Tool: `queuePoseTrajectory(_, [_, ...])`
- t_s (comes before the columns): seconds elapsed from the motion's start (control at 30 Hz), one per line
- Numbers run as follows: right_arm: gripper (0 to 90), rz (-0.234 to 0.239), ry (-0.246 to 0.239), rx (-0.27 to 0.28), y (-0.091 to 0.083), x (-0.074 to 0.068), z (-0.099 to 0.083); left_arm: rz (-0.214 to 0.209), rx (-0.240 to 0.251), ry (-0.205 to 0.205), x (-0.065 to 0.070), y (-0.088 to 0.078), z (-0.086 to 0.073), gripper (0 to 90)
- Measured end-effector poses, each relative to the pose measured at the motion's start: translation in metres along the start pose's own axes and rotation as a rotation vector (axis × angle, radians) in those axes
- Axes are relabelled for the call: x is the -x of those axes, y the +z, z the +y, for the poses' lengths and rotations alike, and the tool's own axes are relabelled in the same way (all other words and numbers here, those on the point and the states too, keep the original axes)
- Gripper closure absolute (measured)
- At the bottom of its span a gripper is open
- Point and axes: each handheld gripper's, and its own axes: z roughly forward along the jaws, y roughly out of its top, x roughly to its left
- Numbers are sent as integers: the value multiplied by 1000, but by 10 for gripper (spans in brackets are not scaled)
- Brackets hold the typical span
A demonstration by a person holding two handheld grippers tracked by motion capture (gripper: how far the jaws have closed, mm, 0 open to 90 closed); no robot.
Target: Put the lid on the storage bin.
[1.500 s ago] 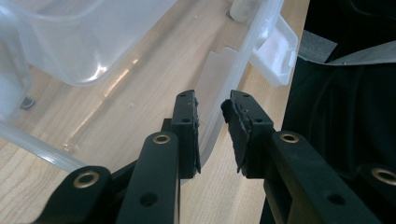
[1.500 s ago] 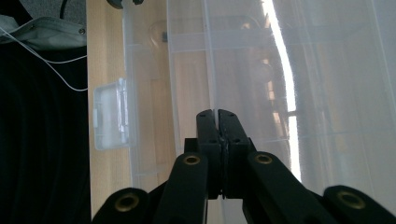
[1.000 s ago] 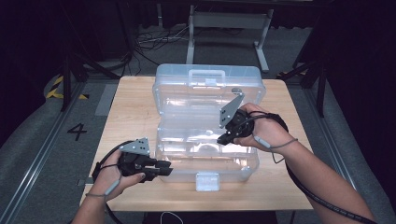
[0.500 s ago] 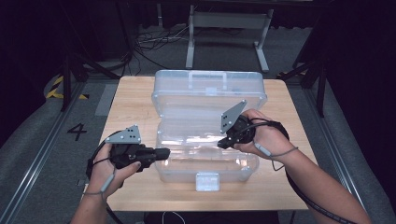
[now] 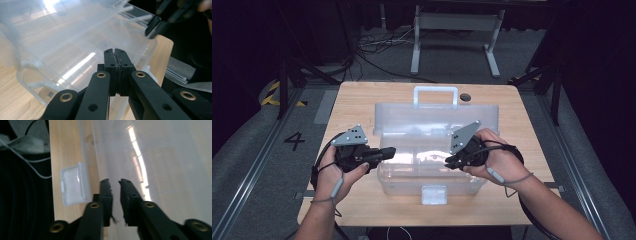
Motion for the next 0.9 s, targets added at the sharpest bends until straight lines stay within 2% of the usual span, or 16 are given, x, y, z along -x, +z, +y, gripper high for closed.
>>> queuePoseTrajectory(0.03, [768, 1, 2, 8, -3, -5, -1, 9, -38, 5, 0, 2, -1, 897])
queuePoseTrajectory(0.1, [770, -26, -20, 30, -14, -21, -3, 9, -26, 6, 1, 3, -2, 899])
queuePoseTrajectory(0.13, [771, -20, -21, 38, -17, -27, -4, 13, -18, 4, 1, 4, -2, 899])
queuePoseTrajectory(0.27, [782, -10, -30, 52, -26, -36, -7, 1, -18, -2, 0, 4, -3, 898])
queuePoseTrajectory(0.4, [786, -11, -16, 71, -34, -34, -11, -1, -15, -8, 0, 3, -3, 897])
queuePoseTrajectory(0.53, [817, -11, 28, 132, -48, -29, -18, -4, -16, -7, -1, 3, -4, 898])
queuePoseTrajectory(0.57, [817, -11, 28, 132, -48, -29, -18, -4, -16, -7, -1, 3, -4, 898])
queuePoseTrajectory(0.6, [817, -11, 46, 161, -55, -25, -19, -5, -18, -12, 0, 3, -4, 898])
queuePoseTrajectory(0.9, [805, -15, 105, 237, -70, -13, -23, -8, -36, -10, 1, 4, -7, 896])
